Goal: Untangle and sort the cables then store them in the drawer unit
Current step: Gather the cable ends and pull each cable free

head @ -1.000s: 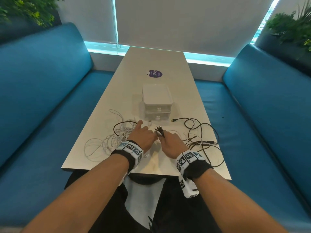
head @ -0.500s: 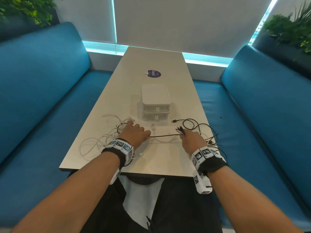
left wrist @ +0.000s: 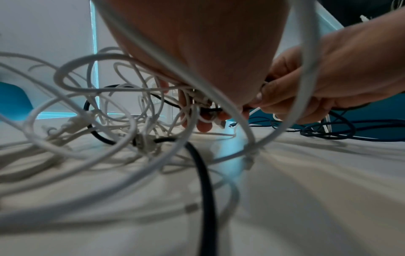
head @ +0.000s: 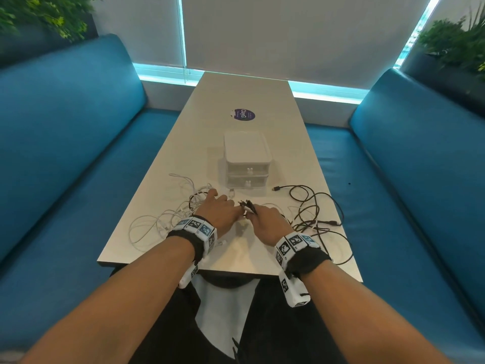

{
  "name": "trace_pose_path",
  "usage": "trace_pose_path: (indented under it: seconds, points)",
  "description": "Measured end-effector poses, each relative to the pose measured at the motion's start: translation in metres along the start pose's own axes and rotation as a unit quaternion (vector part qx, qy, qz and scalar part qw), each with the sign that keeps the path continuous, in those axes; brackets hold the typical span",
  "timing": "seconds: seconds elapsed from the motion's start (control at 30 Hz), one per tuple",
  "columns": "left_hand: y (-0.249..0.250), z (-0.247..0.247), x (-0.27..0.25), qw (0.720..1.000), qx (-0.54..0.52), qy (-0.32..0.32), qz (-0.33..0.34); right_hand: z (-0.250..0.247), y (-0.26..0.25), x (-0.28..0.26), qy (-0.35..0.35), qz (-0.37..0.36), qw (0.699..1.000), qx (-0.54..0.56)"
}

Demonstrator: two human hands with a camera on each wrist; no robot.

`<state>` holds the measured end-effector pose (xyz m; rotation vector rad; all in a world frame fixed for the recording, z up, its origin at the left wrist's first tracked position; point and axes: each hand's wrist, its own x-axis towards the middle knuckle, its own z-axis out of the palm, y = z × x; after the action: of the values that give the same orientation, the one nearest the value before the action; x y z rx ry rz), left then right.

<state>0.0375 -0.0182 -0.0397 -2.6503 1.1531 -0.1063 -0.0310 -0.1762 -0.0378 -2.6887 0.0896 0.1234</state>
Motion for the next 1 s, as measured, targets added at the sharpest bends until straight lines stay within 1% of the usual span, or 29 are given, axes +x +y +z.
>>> trace_pose_path:
  seconds: [0.13,0.23,0.33,0.43,0.53,0.6,0.67,0.73,0.83,0.93,1.0]
  points:
    - [-0.004,-0.001,-0.004,1.000,-0.001,0.008,0.007,0.000,0.007,-0.001,-0.005,0.025,0.999,-0.024]
    - [-0.009,0.002,-0.006,1.000,0.010,0.008,0.000,-0.007,0.027,-0.007,0.011,0.067,0.997,-0.041]
    - [-0.010,0.006,-0.007,0.999,0.027,0.018,-0.004,-0.014,0.050,-0.015,0.033,0.114,0.989,-0.084]
    - [-0.004,0.007,-0.006,0.999,0.030,0.017,0.002,-0.016,0.050,-0.016,0.042,0.127,0.987,-0.085]
    - [-0.003,0.006,-0.006,1.000,0.024,0.005,-0.010,-0.014,0.037,-0.011,0.056,0.108,0.992,-0.025]
    - [-0.002,0.005,-0.006,1.000,0.020,0.008,-0.017,-0.011,0.021,-0.009,0.057,0.060,0.997,0.003]
    - [0.000,0.002,-0.008,1.000,0.017,0.010,-0.021,-0.003,0.003,-0.006,0.047,0.000,0.999,0.001]
    - [0.002,0.001,-0.009,1.000,0.009,0.009,-0.025,0.005,-0.009,-0.002,0.030,-0.024,0.999,-0.013]
    - [0.002,0.001,-0.011,0.999,-0.001,0.023,-0.029,0.009,-0.012,0.005,0.006,-0.008,1.000,-0.025]
    - [-0.001,0.004,-0.012,0.999,-0.024,0.031,-0.031,0.002,-0.008,0.006,-0.006,0.002,0.999,-0.031]
    - [-0.007,0.003,-0.012,0.998,-0.045,0.030,-0.042,-0.007,0.002,0.006,-0.002,0.034,0.999,-0.023]
